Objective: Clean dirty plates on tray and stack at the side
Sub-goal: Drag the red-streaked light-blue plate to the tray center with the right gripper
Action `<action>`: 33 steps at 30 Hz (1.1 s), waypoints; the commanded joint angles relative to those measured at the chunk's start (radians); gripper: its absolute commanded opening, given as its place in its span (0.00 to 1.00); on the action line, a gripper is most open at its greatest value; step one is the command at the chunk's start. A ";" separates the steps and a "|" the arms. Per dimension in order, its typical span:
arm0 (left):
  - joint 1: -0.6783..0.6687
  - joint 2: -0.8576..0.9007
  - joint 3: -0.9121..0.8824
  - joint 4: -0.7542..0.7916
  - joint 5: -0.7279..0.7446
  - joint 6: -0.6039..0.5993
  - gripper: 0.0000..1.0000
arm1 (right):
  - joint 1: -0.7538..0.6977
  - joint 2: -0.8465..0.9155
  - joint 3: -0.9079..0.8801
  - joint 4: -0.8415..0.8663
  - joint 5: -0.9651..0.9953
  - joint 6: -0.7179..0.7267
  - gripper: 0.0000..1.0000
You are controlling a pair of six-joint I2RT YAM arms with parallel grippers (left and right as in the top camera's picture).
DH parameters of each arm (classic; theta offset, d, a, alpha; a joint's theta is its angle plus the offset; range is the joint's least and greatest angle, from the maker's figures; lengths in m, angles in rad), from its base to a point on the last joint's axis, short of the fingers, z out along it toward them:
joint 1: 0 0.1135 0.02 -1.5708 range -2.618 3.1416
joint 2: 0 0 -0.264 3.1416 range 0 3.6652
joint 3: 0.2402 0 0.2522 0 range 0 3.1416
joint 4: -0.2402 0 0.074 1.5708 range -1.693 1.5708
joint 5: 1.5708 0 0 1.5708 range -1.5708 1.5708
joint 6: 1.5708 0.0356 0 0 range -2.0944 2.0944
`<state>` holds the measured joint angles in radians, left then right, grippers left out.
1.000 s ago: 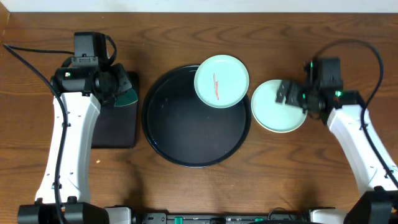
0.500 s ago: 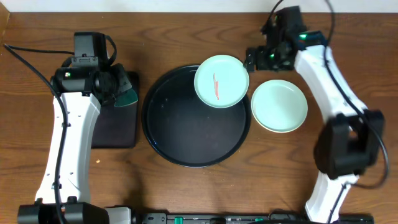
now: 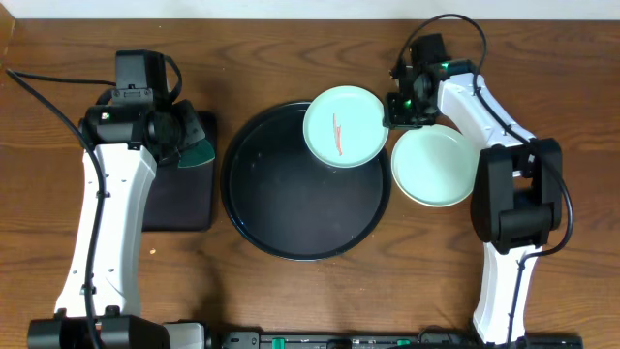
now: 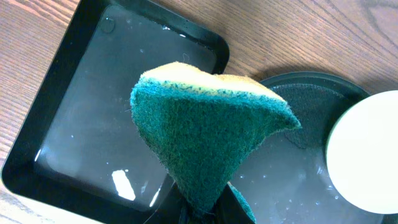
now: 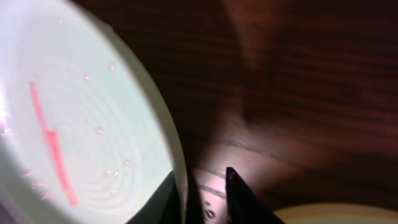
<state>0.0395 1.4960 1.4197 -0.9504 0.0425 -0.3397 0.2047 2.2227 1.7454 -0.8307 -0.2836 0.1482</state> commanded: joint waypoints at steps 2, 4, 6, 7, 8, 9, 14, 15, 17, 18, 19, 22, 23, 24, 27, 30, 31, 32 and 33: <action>0.003 0.000 -0.005 -0.003 -0.009 0.010 0.07 | 0.017 0.016 0.016 0.024 -0.009 -0.004 0.21; 0.003 0.000 -0.005 -0.003 -0.008 0.010 0.07 | 0.024 0.022 0.016 0.036 -0.009 -0.003 0.22; 0.003 0.000 -0.005 -0.003 -0.009 0.010 0.07 | 0.032 0.026 0.013 0.047 -0.009 -0.003 0.20; 0.003 0.000 -0.005 -0.003 -0.009 0.010 0.07 | 0.037 0.029 0.013 0.050 -0.009 -0.003 0.17; 0.003 0.000 -0.005 -0.003 -0.009 0.010 0.07 | 0.042 0.034 0.013 0.052 -0.009 -0.003 0.10; 0.003 0.000 -0.005 -0.003 -0.008 0.010 0.07 | 0.046 0.035 0.013 0.053 -0.009 -0.003 0.03; 0.003 0.000 -0.005 -0.006 -0.008 0.010 0.07 | 0.070 0.025 0.014 0.036 -0.014 0.011 0.01; 0.003 0.000 -0.005 -0.007 -0.008 0.010 0.07 | 0.079 0.013 0.014 0.025 -0.015 0.016 0.01; 0.003 0.000 -0.005 -0.014 -0.008 0.010 0.08 | 0.102 -0.013 0.014 0.001 -0.021 0.016 0.01; 0.002 0.000 -0.005 -0.016 -0.008 0.010 0.07 | 0.111 -0.027 0.014 -0.011 -0.021 0.016 0.01; -0.001 0.000 -0.005 -0.019 -0.008 0.010 0.08 | 0.122 -0.042 0.014 -0.028 -0.021 0.024 0.01; -0.021 0.000 -0.008 -0.029 -0.008 0.010 0.07 | 0.154 -0.063 0.014 -0.084 -0.020 0.047 0.01; -0.031 0.000 -0.011 -0.029 -0.008 0.010 0.08 | 0.166 -0.063 0.014 -0.103 -0.020 0.059 0.01; -0.043 0.000 -0.016 -0.029 -0.008 0.010 0.07 | 0.177 -0.060 0.010 -0.116 -0.020 0.074 0.01; -0.091 0.000 -0.048 -0.012 -0.008 0.009 0.07 | 0.216 -0.050 -0.039 -0.100 -0.021 0.122 0.01; -0.126 0.001 -0.084 0.015 -0.008 0.004 0.07 | 0.237 -0.050 -0.083 -0.076 -0.021 0.152 0.01; -0.138 0.002 -0.097 0.024 -0.008 -0.007 0.07 | 0.243 -0.050 -0.093 -0.072 -0.021 0.156 0.01; -0.149 0.003 -0.107 0.032 -0.007 -0.016 0.07 | 0.249 -0.050 -0.106 -0.068 -0.021 0.162 0.01; -0.162 0.004 -0.119 0.045 -0.002 -0.018 0.07 | 0.255 -0.050 -0.121 -0.060 -0.021 0.167 0.01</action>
<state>-0.0937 1.4963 1.3308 -0.9253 0.0444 -0.3424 0.4427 2.1956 1.6611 -0.9020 -0.2905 0.2653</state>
